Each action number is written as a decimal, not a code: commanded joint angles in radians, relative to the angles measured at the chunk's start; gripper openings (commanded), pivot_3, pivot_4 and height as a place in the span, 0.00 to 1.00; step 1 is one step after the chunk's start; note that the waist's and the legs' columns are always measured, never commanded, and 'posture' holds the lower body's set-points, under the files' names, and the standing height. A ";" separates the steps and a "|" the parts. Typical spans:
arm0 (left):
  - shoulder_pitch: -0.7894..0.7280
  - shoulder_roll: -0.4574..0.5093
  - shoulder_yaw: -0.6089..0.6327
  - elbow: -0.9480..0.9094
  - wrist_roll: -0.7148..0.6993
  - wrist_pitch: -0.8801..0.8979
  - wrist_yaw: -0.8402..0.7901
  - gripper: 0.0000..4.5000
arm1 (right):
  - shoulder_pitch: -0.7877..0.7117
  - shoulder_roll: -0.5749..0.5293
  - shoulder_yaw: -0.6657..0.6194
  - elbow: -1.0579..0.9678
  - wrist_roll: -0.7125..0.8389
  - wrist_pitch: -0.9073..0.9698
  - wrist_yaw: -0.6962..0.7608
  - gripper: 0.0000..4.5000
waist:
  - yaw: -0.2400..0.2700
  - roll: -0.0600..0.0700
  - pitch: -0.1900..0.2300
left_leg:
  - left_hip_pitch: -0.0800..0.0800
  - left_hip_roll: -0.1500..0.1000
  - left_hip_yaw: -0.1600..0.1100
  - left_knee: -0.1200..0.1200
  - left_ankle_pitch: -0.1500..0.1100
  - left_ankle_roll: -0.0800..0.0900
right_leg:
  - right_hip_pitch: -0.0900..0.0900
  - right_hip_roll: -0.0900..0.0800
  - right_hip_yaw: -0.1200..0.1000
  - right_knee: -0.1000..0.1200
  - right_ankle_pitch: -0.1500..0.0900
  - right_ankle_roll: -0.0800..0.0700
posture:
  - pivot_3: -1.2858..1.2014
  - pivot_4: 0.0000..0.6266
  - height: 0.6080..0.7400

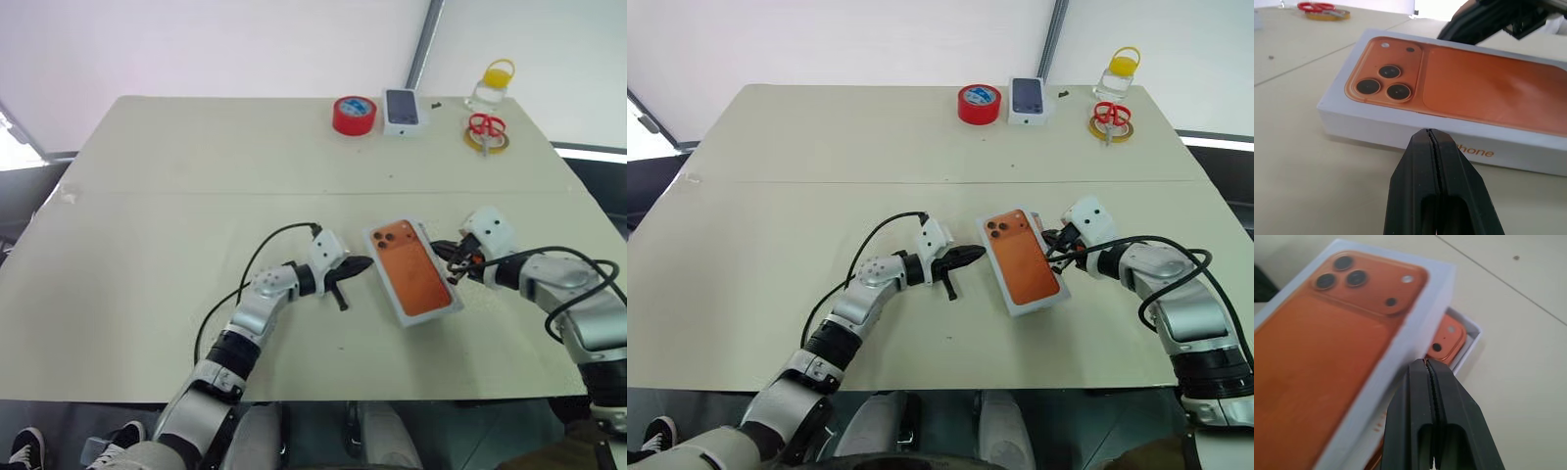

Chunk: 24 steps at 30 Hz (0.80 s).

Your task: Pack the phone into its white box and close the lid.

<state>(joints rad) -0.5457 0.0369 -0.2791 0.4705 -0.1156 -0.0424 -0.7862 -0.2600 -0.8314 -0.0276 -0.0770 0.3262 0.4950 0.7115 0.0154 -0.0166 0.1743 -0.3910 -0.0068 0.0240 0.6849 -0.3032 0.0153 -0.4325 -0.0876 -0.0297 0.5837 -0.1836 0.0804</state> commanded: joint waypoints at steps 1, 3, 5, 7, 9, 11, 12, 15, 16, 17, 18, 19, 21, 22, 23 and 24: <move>-0.026 -0.025 0.005 0.014 0.007 -0.047 0.007 0.00 | 0.002 0.013 -0.021 -0.049 -0.004 -0.002 0.005 0.01 | -0.001 0.000 0.000 | 0.000 0.000 0.000 0.000 0.000 0.000 | 0.000 0.000 0.000 0.000 0.000 0.000 | 0.52 0.24 1.00; -0.034 -0.033 0.004 0.032 0.010 -0.058 0.007 0.00 | 0.004 0.017 -0.021 -0.051 -0.014 0.000 0.001 0.01 | -0.001 0.000 0.000 | 0.000 0.000 0.000 0.000 0.000 0.000 | 0.000 0.000 0.000 0.000 0.000 0.000 | 0.52 0.24 1.00; -0.046 -0.040 0.008 0.047 0.013 -0.069 0.009 0.00 | 0.003 0.011 -0.001 -0.051 -0.053 -0.025 -0.003 0.01 | -0.001 0.000 0.000 | 0.000 0.000 0.000 0.000 0.000 0.000 | 0.000 0.000 0.000 0.000 0.000 0.000 | 0.52 0.24 1.00; -0.060 -0.048 0.014 0.059 0.014 -0.075 0.012 0.00 | -0.008 0.019 0.011 -0.047 -0.077 -0.028 -0.009 0.01 | -0.001 0.000 0.000 | 0.000 0.000 0.000 0.000 0.000 0.000 | 0.000 0.000 0.000 0.000 0.000 0.000 | 0.52 0.24 1.00; -0.074 -0.056 0.019 0.071 0.015 -0.078 0.015 0.00 | -0.028 0.035 0.017 -0.041 -0.085 -0.012 -0.015 0.01 | -0.001 0.000 0.000 | 0.000 0.000 0.000 0.000 0.000 0.000 | 0.000 0.000 0.000 0.000 0.000 0.000 | 0.52 0.24 1.00; -0.089 -0.065 0.022 0.090 0.019 -0.085 0.017 0.00 | -0.043 0.048 0.027 -0.027 -0.108 -0.013 -0.023 0.01 | -0.001 0.000 0.000 | 0.000 0.000 0.000 0.000 0.000 0.000 | 0.000 0.000 0.000 0.000 0.000 0.000 | 0.52 0.24 1.00; -0.095 -0.068 0.024 0.099 0.020 -0.087 0.018 0.00 | -0.048 0.052 0.030 -0.021 -0.119 -0.015 -0.026 0.01 | -0.001 0.000 0.000 | 0.000 0.000 0.000 0.000 0.000 0.000 | 0.000 0.000 0.000 0.000 0.000 0.000 | 0.52 0.24 1.00; -0.112 -0.075 0.026 0.128 0.029 -0.095 0.019 0.00 | -0.057 0.065 0.025 -0.017 -0.127 -0.014 -0.021 0.01 | -0.001 0.000 0.000 | 0.000 0.000 0.000 0.000 0.000 0.000 | 0.000 0.000 0.000 0.000 0.001 0.002 | 0.52 0.24 1.00; -0.120 -0.076 0.026 0.144 0.035 -0.094 0.025 0.00 | -0.060 0.066 0.023 -0.011 -0.133 -0.014 -0.023 0.01 | -0.001 0.000 0.000 | 0.000 0.000 0.000 0.000 0.000 0.000 | 0.000 0.000 0.000 0.000 0.001 0.002 | 0.52 0.24 1.00; -0.125 -0.077 0.027 0.155 0.039 -0.093 0.030 0.00 | -0.061 0.067 0.021 -0.006 -0.138 -0.014 -0.024 0.01 | -0.001 0.000 0.000 | 0.000 0.000 0.000 0.000 0.000 0.000 | 0.000 0.000 0.000 0.000 0.001 0.002 | 0.52 0.24 1.00; -0.128 -0.079 0.027 0.162 0.036 -0.096 0.023 0.00 | -0.062 0.067 0.018 0.002 -0.144 -0.014 -0.027 0.01 | -0.001 0.000 0.000 | 0.000 0.000 0.000 0.000 0.000 0.000 | 0.000 0.000 0.000 0.000 0.001 0.002 | 0.52 0.24 1.00; -0.129 -0.083 0.025 0.169 0.039 -0.098 0.022 0.00 | -0.062 0.068 0.015 0.007 -0.147 -0.016 -0.026 0.01 | 0.000 0.000 0.000 | 0.000 0.000 0.000 0.000 0.000 0.000 | 0.000 0.000 0.000 0.000 0.001 0.002 | 0.52 0.24 1.00; -0.131 -0.092 0.022 0.180 0.045 -0.101 0.020 0.00 | -0.060 0.068 0.009 0.012 -0.154 -0.017 -0.025 0.01 | 0.000 0.000 0.000 | 0.000 0.000 0.000 0.000 0.000 0.000 | 0.000 0.000 0.000 0.000 0.001 0.002 | 0.52 0.24 1.00; -0.132 -0.097 0.021 0.185 0.049 -0.102 0.021 0.00 | -0.059 0.067 0.007 0.014 -0.156 -0.016 -0.024 0.01 | 0.000 0.000 0.000 | 0.000 0.000 0.000 0.000 0.000 0.000 | 0.000 0.000 0.000 0.000 0.001 0.002 | 0.52 0.24 1.00; -0.133 -0.102 0.020 0.188 0.049 -0.103 0.018 0.00 | -0.057 0.066 0.005 0.016 -0.159 -0.016 -0.024 0.01 | 0.000 0.000 0.000 | 0.000 0.000 0.000 0.000 0.000 0.000 | 0.000 0.000 0.000 0.000 0.001 0.002 | 0.52 0.24 1.00; -0.136 -0.108 0.020 0.195 0.052 -0.105 0.022 0.00 | -0.053 0.063 0.001 0.016 -0.160 -0.018 -0.023 0.01 | 0.000 0.000 0.000 | 0.000 0.000 0.000 0.000 0.000 0.000 | 0.000 0.000 0.000 0.000 0.001 0.002 | 0.52 0.24 1.00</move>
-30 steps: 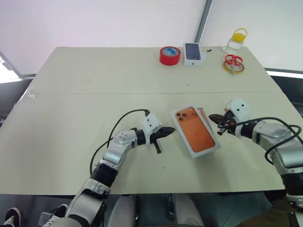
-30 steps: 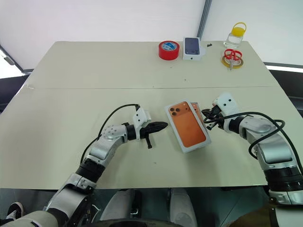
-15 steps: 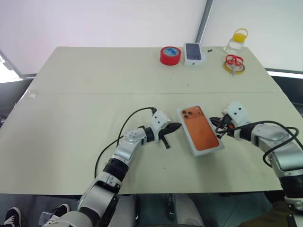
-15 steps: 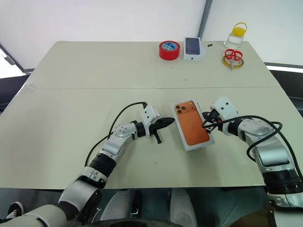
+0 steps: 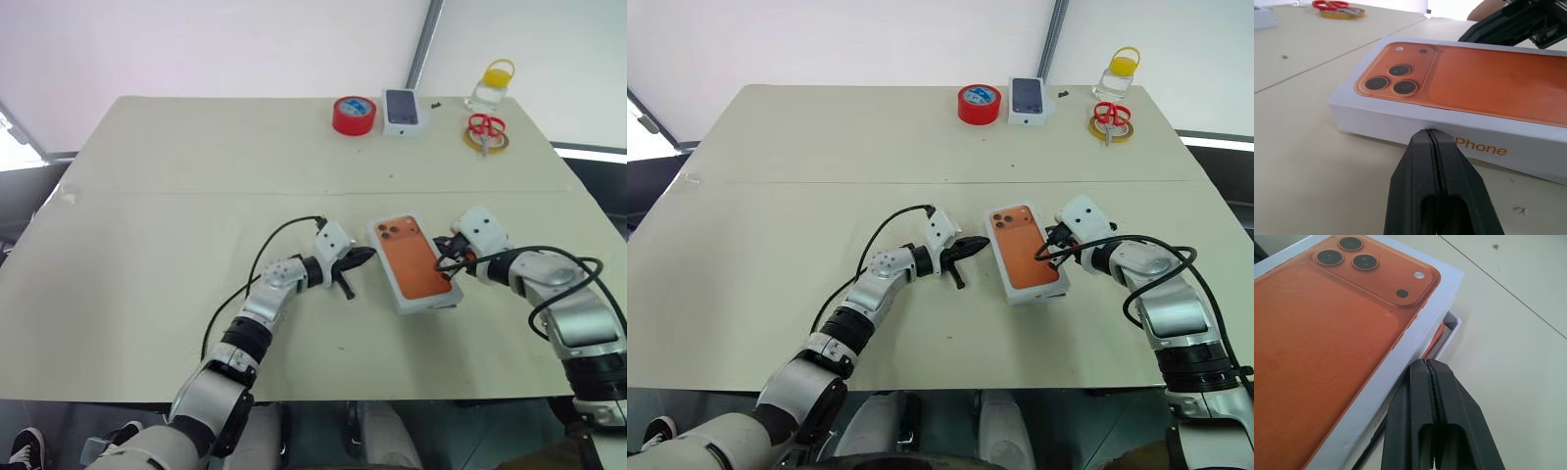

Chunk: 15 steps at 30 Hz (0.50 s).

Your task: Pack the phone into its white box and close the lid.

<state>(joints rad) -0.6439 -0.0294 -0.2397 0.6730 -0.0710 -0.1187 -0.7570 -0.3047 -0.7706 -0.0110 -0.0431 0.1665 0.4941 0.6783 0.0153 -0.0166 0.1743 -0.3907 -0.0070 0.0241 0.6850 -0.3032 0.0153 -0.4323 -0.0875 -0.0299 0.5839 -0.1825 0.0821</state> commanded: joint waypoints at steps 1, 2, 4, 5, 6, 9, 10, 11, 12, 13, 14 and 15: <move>-0.039 -0.048 -0.019 -0.006 0.008 -0.031 -0.006 0.00 | -0.005 0.001 -0.018 -0.019 -0.001 -0.016 0.011 0.01 | 0.001 0.000 0.000 | 0.000 0.000 0.000 0.000 0.000 0.000 | 0.000 0.000 0.000 0.000 0.000 0.000 | 0.52 0.24 1.00; -0.040 -0.053 -0.018 -0.005 0.008 -0.032 -0.006 0.00 | -0.003 0.001 -0.021 -0.019 -0.001 -0.016 0.012 0.01 | 0.001 0.000 0.000 | 0.000 0.000 0.000 0.000 0.000 0.000 | 0.000 0.000 0.000 0.000 0.000 0.000 | 0.52 0.24 1.00; -0.040 -0.057 -0.017 -0.008 0.010 -0.035 -0.006 0.00 | 0.003 0.000 -0.026 -0.023 -0.003 -0.013 0.012 0.01 | 0.000 0.000 0.000 | 0.000 0.000 0.000 0.000 0.000 0.000 | 0.000 0.000 0.000 0.000 0.000 0.000 | 0.52 0.24 1.00; -0.040 -0.056 -0.020 -0.008 0.016 -0.046 -0.005 0.00 | 0.006 -0.001 -0.029 -0.026 -0.005 -0.014 0.012 0.01 | 0.000 0.000 0.000 | 0.000 0.000 0.000 0.000 0.000 0.000 | 0.000 0.000 0.000 0.000 0.000 0.000 | 0.52 0.24 1.00; -0.038 -0.057 -0.020 -0.012 0.013 -0.040 -0.013 0.00 | 0.011 0.000 -0.034 -0.028 -0.003 -0.010 0.011 0.01 | 0.000 0.000 0.000 | 0.000 0.000 0.000 0.000 0.000 0.000 | 0.000 0.000 0.000 0.000 0.000 0.000 | 0.52 0.24 1.00; -0.037 -0.055 -0.020 -0.011 0.021 -0.041 -0.011 0.00 | 0.037 -0.009 -0.033 -0.033 -0.018 -0.021 0.012 0.01 | 0.000 0.000 0.000 | 0.000 0.000 0.000 0.000 0.000 0.000 | 0.000 0.000 0.000 0.000 0.000 0.000 | 0.52 0.24 1.00; -0.037 -0.057 -0.017 -0.010 0.020 -0.041 -0.009 0.00 | 0.043 -0.009 -0.036 -0.036 -0.019 -0.022 0.013 0.01 | 0.000 0.000 0.000 | 0.000 0.000 0.000 0.000 0.000 0.000 | 0.000 0.000 0.000 0.000 0.000 0.000 | 0.52 0.24 1.00; -0.037 -0.058 -0.014 -0.009 0.019 -0.040 -0.009 0.00 | 0.046 -0.007 -0.038 -0.037 -0.018 -0.022 0.013 0.01 | 0.000 0.000 0.000 | 0.000 0.000 0.000 0.000 0.000 0.000 | 0.000 0.000 0.000 0.000 0.000 0.000 | 0.52 0.24 1.00; -0.039 -0.056 -0.014 -0.009 0.021 -0.045 -0.008 0.00 | 0.049 -0.007 -0.038 -0.036 -0.022 -0.023 0.012 0.01 | 0.000 0.000 0.000 | 0.000 0.000 0.000 0.000 0.000 0.000 | 0.000 0.000 0.000 0.000 0.000 0.000 | 0.52 0.24 1.00; -0.039 -0.054 -0.015 -0.009 0.023 -0.051 -0.009 0.00 | 0.051 -0.008 -0.037 -0.033 -0.028 -0.026 0.011 0.01 | 0.000 0.000 0.000 | 0.000 0.000 0.000 0.000 0.000 0.000 | 0.000 0.000 0.000 0.000 0.000 0.000 | 0.52 0.24 1.00; -0.037 -0.053 -0.016 -0.010 0.023 -0.043 -0.013 0.00 | 0.051 -0.009 -0.032 -0.030 -0.036 -0.035 0.010 0.01 | 0.000 0.000 0.000 | 0.000 0.000 0.000 0.000 0.000 0.000 | 0.000 0.000 0.000 0.000 0.000 0.000 | 0.52 0.24 1.00; -0.034 -0.051 -0.019 -0.010 0.024 -0.039 -0.018 0.00 | 0.050 -0.008 -0.029 -0.027 -0.041 -0.040 0.009 0.01 | 0.000 0.000 0.000 | 0.000 0.000 0.000 0.000 0.000 0.000 | 0.000 0.000 0.000 0.000 0.000 0.000 | 0.52 0.24 1.00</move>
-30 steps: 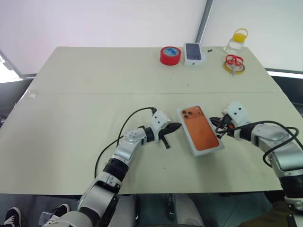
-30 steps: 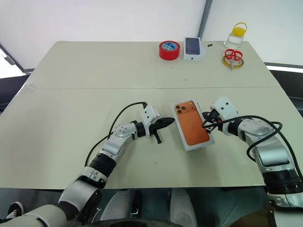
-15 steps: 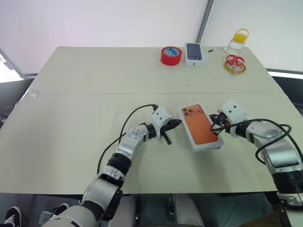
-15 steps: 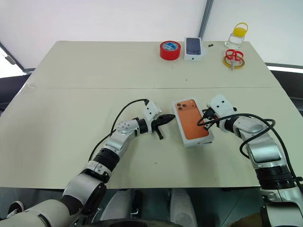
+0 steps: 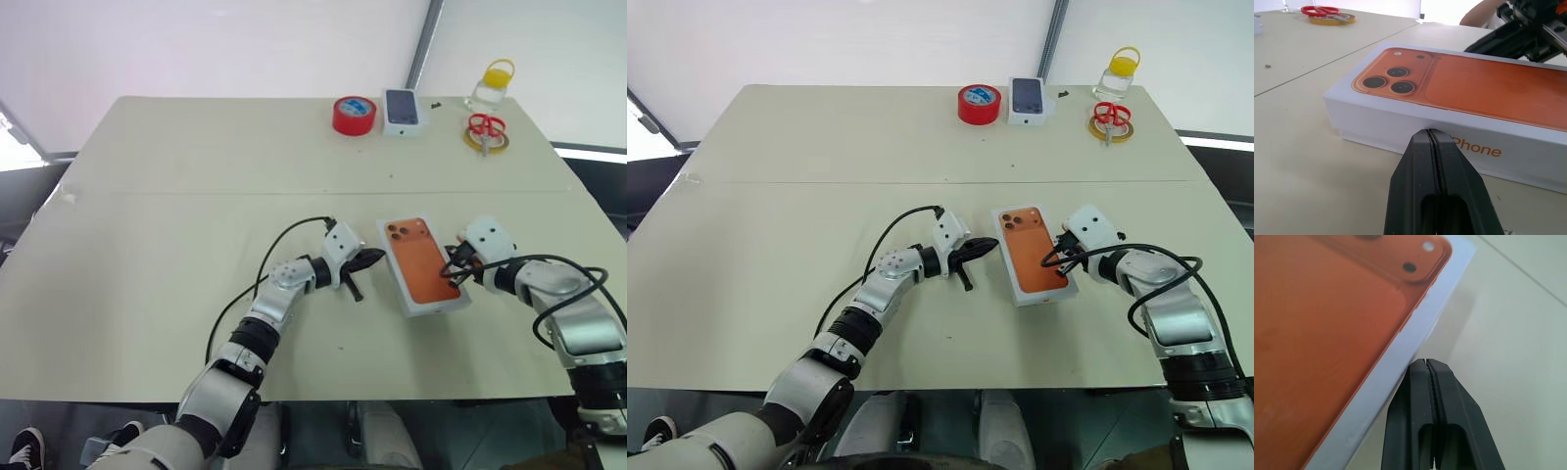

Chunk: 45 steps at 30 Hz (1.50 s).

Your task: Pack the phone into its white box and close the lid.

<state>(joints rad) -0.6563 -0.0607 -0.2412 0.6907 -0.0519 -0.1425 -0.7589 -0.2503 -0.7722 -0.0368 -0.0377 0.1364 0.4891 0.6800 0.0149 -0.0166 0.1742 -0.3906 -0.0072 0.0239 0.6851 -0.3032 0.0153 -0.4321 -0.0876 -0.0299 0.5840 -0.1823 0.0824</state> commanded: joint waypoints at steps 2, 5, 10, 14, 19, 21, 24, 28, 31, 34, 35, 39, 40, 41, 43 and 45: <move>-0.013 -0.015 -0.026 -0.027 0.014 -0.021 -0.021 0.00 | -0.015 0.003 0.003 -0.029 -0.015 -0.033 0.006 0.01 | 0.000 0.000 0.000 | 0.000 0.000 0.000 0.000 0.000 0.000 | 0.000 0.000 0.000 0.000 0.000 0.000 | 0.52 0.24 1.00; -0.002 -0.017 -0.027 -0.035 0.014 -0.019 -0.023 0.00 | -0.023 0.009 0.013 -0.020 -0.026 -0.038 0.005 0.01 | 0.000 0.000 0.000 | 0.000 0.000 0.000 0.000 0.000 0.000 | 0.000 0.000 0.000 0.000 0.000 0.000 | 0.52 0.24 1.00; 0.002 -0.026 -0.031 -0.047 0.019 -0.019 -0.024 0.00 | -0.020 0.003 0.014 0.006 -0.050 -0.053 0.002 0.01 | 0.000 0.000 0.000 | 0.000 0.000 0.000 0.000 0.000 0.000 | 0.000 0.000 0.000 0.000 0.000 0.000 | 0.52 0.24 1.00; 0.005 -0.033 -0.036 -0.052 0.018 -0.013 -0.026 0.00 | -0.023 -0.014 0.012 0.035 -0.069 -0.078 0.009 0.01 | 0.001 0.000 0.000 | 0.000 0.000 0.000 0.000 0.000 0.000 | 0.000 0.000 0.000 0.000 0.000 0.000 | 0.52 0.24 1.00; 0.011 -0.024 -0.037 -0.051 0.024 -0.017 -0.028 0.00 | -0.025 -0.012 0.011 0.040 -0.080 -0.091 0.018 0.01 | 0.000 0.000 0.000 | 0.000 -0.001 0.000 0.000 0.000 0.000 | 0.000 0.000 0.000 0.000 0.000 0.000 | 0.52 0.24 1.00; 0.015 -0.017 -0.031 -0.056 0.020 -0.016 -0.031 0.00 | -0.023 -0.007 0.014 0.031 -0.084 -0.094 0.018 0.01 | 0.000 0.000 0.000 | 0.000 0.000 0.000 0.000 0.000 0.000 | 0.000 0.000 0.000 0.000 0.000 0.000 | 0.52 0.24 1.00; 0.026 -0.002 -0.020 -0.074 0.013 -0.010 -0.032 0.00 | -0.025 -0.007 0.005 0.031 -0.087 -0.115 0.015 0.01 | -0.001 0.000 0.000 | 0.000 0.000 0.000 0.000 0.000 0.000 | 0.000 0.000 0.000 0.000 0.000 0.001 | 0.52 0.24 1.00; 0.016 0.021 0.024 -0.122 -0.023 0.023 -0.021 0.00 | -0.052 -0.011 -0.066 0.047 -0.031 -0.155 0.032 0.01 | -0.002 0.000 0.000 | 0.000 0.000 0.000 0.000 0.000 0.000 | 0.000 0.000 0.000 0.001 0.000 0.001 | 0.52 0.24 1.00; -0.022 0.021 0.058 -0.152 -0.055 0.048 -0.012 0.00 | -0.072 -0.010 -0.111 0.052 0.021 -0.169 0.056 0.01 | -0.001 0.000 0.000 | 0.001 0.000 0.000 0.000 0.000 0.000 | 0.000 0.000 0.000 0.001 0.001 0.001 | 0.52 0.24 1.00; -0.067 -0.001 0.070 -0.152 -0.071 0.061 -0.005 0.00 | -0.081 0.008 -0.134 0.059 0.063 -0.168 0.078 0.01 | 0.003 0.000 0.000 | 0.000 0.000 0.000 0.000 0.000 0.000 | 0.001 0.000 0.000 0.001 0.001 0.001 | 0.52 0.24 1.00; -0.080 -0.010 0.071 -0.142 -0.073 0.061 -0.002 0.00 | -0.081 0.009 -0.133 0.057 0.068 -0.169 0.085 0.01 | 0.004 0.000 0.000 | 0.001 -0.001 -0.001 0.000 0.000 0.000 | 0.001 0.000 0.000 0.001 0.001 0.001 | 0.52 0.24 1.00; -0.144 -0.043 0.058 -0.015 -0.029 0.033 0.035 0.00 | -0.024 -0.012 -0.080 0.016 0.040 -0.189 0.129 0.01 | 0.004 0.000 0.000 | 0.001 -0.002 0.000 0.000 0.000 0.000 | 0.002 -0.001 0.000 -0.001 0.001 0.001 | 0.52 0.24 1.00; -0.156 -0.047 0.053 0.024 -0.013 0.025 0.046 0.00 | -0.003 -0.023 -0.062 0.009 0.016 -0.206 0.137 0.01 | 0.005 0.000 0.000 | 0.001 -0.002 0.000 0.000 0.000 0.000 | 0.002 -0.001 0.000 -0.001 0.001 0.001 | 0.52 0.24 1.00; -0.165 -0.050 0.045 0.058 0.002 0.019 0.052 0.00 | 0.014 -0.031 -0.050 0.007 -0.001 -0.215 0.139 0.01 | 0.001 0.000 0.000 | 0.001 -0.003 -0.001 0.000 0.000 0.000 | 0.003 -0.001 -0.001 -0.001 0.001 0.001 | 0.52 0.24 1.00; -0.177 -0.041 0.008 0.123 0.061 0.015 0.079 0.00 | 0.045 -0.051 -0.026 0.004 -0.030 -0.189 0.142 0.01 | -0.001 0.000 0.000 | 0.001 -0.003 0.000 0.000 0.000 0.000 | 0.003 -0.001 -0.001 -0.001 0.001 0.001 | 0.52 0.24 1.00; -0.179 -0.034 -0.020 0.173 0.101 0.053 0.088 0.00 | 0.084 -0.078 0.006 -0.004 -0.065 -0.187 0.154 0.01 | -0.002 0.001 -0.001 | 0.003 -0.003 0.000 0.000 0.000 0.000 | 0.003 -0.001 0.000 0.000 0.001 0.001 | 0.52 0.24 1.00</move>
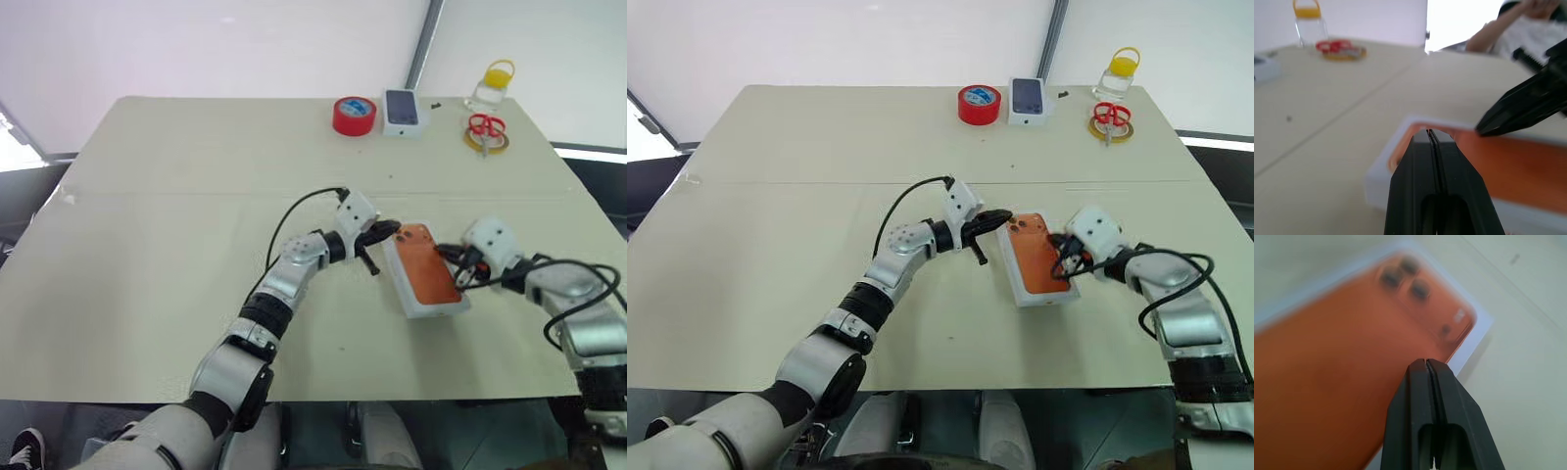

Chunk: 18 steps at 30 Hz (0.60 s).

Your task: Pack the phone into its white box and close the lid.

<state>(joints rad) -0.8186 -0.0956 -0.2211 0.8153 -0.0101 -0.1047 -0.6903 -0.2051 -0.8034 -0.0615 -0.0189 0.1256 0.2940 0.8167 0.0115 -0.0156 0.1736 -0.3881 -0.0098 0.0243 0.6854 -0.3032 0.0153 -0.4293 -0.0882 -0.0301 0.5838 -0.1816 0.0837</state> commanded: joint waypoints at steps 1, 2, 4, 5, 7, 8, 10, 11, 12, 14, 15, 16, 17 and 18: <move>-0.016 0.002 -0.044 0.060 0.065 0.016 0.018 0.00 | 0.052 -0.054 0.040 -0.028 -0.060 0.006 0.022 0.01 | 0.002 -0.001 -0.001 | 0.000 0.000 -0.001 0.000 0.000 0.000 | 0.001 0.000 0.000 0.000 0.000 0.000 | 0.52 0.24 1.00; -0.013 0.004 -0.045 0.067 0.068 0.012 0.016 0.00 | 0.061 -0.055 0.043 -0.033 -0.058 0.011 0.023 0.01 | 0.003 -0.003 -0.002 | 0.001 0.001 -0.001 0.000 0.000 0.000 | 0.002 0.001 -0.001 0.000 0.000 0.000 | 0.52 0.24 1.00; -0.001 0.007 -0.030 0.055 0.043 0.046 -0.017 0.00 | 0.064 -0.041 0.040 -0.055 -0.037 0.039 0.024 0.01 | 0.004 -0.004 -0.003 | 0.003 0.002 -0.002 0.000 0.000 0.000 | 0.004 0.001 -0.001 0.000 -0.002 -0.002 | 0.52 0.24 1.00; 0.003 0.008 -0.016 0.046 0.018 0.080 -0.048 0.00 | 0.059 -0.031 0.033 -0.064 -0.021 0.060 0.025 0.01 | 0.003 -0.004 -0.004 | 0.004 0.002 -0.002 0.000 0.000 0.000 | 0.004 0.001 -0.001 0.000 -0.002 -0.003 | 0.52 0.24 1.00; 0.012 0.016 0.003 0.018 -0.009 0.095 -0.080 0.12 | 0.035 -0.003 0.003 -0.071 0.042 0.118 0.035 0.00 | 0.003 -0.004 -0.004 | 0.004 0.002 -0.002 0.000 0.000 0.000 | 0.004 0.001 -0.001 0.000 -0.002 -0.003 | 0.52 0.24 1.00; 0.015 0.021 0.014 -0.002 -0.026 0.104 -0.097 0.21 | 0.018 0.015 -0.023 -0.079 0.094 0.160 0.043 0.06 | 0.002 -0.005 -0.004 | 0.004 0.003 -0.002 0.000 0.000 0.000 | 0.004 0.001 -0.001 0.000 -0.002 -0.003 | 0.52 0.24 1.00; 0.023 0.034 0.025 -0.046 -0.042 0.095 -0.116 0.40 | -0.009 0.039 -0.054 -0.094 0.148 0.192 0.049 0.19 | 0.001 -0.004 -0.004 | 0.004 0.003 -0.002 0.000 0.000 0.000 | 0.004 0.001 -0.001 0.000 -0.002 -0.003 | 0.52 0.24 1.00; 0.028 0.042 0.038 -0.081 -0.057 0.097 -0.121 0.53 | -0.030 0.055 -0.069 -0.098 0.164 0.192 0.036 0.30 | 0.000 -0.004 -0.004 | 0.004 0.003 -0.002 0.000 0.000 0.000 | 0.004 0.001 -0.001 0.000 -0.001 -0.002 | 0.52 0.24 1.00; 0.034 0.049 0.054 -0.120 -0.081 0.111 -0.132 0.65 | -0.051 0.069 -0.084 -0.098 0.177 0.194 0.022 0.41 | -0.001 -0.004 -0.004 | 0.004 0.003 -0.002 0.000 0.000 0.000 | 0.003 0.001 -0.001 0.000 -0.001 -0.002 | 0.52 0.24 1.00; 0.053 0.077 0.083 -0.221 -0.130 0.153 -0.157 0.88 | -0.089 0.087 -0.097 -0.079 0.173 0.155 -0.003 0.66 | 0.000 -0.002 -0.002 | 0.002 0.003 -0.001 0.000 0.000 0.000 | 0.001 0.001 -0.001 0.001 0.000 -0.001 | 0.52 0.24 1.00; 0.062 0.087 0.088 -0.255 -0.140 0.167 -0.163 0.99 | -0.097 0.088 -0.096 -0.071 0.166 0.138 -0.008 0.78 | 0.001 -0.001 -0.002 | 0.000 0.003 -0.001 0.000 0.000 0.000 | -0.001 0.001 0.000 0.002 0.000 0.000 | 0.52 0.24 1.00; 0.084 0.114 0.097 -0.320 -0.146 0.175 -0.159 1.00 | -0.111 0.096 -0.091 -0.066 0.154 0.117 -0.025 0.88 | 0.002 -0.001 -0.002 | 0.000 0.003 -0.001 0.000 0.000 0.000 | -0.002 0.001 0.000 0.002 0.000 0.000 | 0.52 0.24 1.00; 0.101 0.133 0.106 -0.365 -0.148 0.183 -0.145 1.00 | -0.122 0.104 -0.085 -0.061 0.142 0.100 -0.041 1.00 | 0.002 -0.001 -0.002 | -0.001 0.003 -0.001 0.000 0.000 0.000 | -0.002 0.001 0.000 0.002 0.000 0.000 | 0.52 0.24 1.00; 0.116 0.152 0.115 -0.404 -0.159 0.211 -0.138 1.00 | -0.131 0.113 -0.079 -0.056 0.128 0.082 -0.062 1.00 | 0.002 -0.001 -0.002 | -0.001 0.003 -0.001 0.000 0.000 0.000 | -0.002 0.001 0.000 0.002 0.000 0.000 | 0.52 0.24 1.00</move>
<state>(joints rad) -0.7158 0.0439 -0.1291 0.4895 -0.1417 0.0808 -0.8387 -0.3229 -0.7005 -0.1218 -0.0712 0.2718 0.4185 0.7845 0.0130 -0.0168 0.1712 -0.3885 -0.0068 0.0233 0.6852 -0.3032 0.0151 -0.4309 -0.0875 -0.0304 0.5861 -0.1812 0.0839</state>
